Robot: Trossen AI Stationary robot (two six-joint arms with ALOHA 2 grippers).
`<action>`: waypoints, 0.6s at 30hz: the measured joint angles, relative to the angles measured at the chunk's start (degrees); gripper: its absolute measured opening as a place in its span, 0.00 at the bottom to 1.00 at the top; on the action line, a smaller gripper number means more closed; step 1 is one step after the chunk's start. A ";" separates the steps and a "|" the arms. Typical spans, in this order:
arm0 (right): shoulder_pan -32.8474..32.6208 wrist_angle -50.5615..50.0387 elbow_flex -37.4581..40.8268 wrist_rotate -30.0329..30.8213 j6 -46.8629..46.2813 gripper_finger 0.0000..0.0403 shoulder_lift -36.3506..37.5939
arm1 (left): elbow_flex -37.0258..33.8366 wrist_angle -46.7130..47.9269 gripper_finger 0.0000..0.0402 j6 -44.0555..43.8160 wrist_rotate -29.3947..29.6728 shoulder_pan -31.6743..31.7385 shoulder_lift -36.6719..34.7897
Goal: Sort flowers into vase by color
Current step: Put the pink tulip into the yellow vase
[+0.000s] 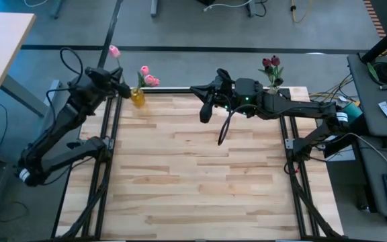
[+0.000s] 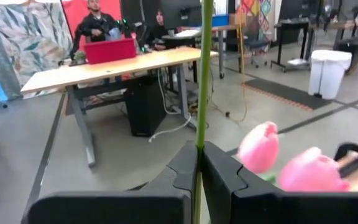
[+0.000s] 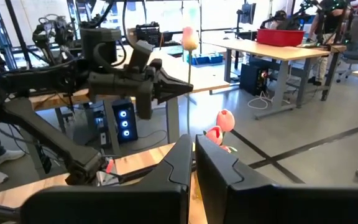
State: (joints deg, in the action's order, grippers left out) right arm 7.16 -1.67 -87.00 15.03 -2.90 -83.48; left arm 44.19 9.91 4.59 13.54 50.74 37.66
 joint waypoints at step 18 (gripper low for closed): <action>0.00 0.00 0.00 0.00 0.76 0.03 -0.04 | -4.57 -12.07 0.00 1.81 -8.02 5.64 3.58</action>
State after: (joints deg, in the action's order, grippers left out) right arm 7.16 -1.67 -87.00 15.03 -2.13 -83.53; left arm 39.62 -2.15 6.40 5.52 56.38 41.24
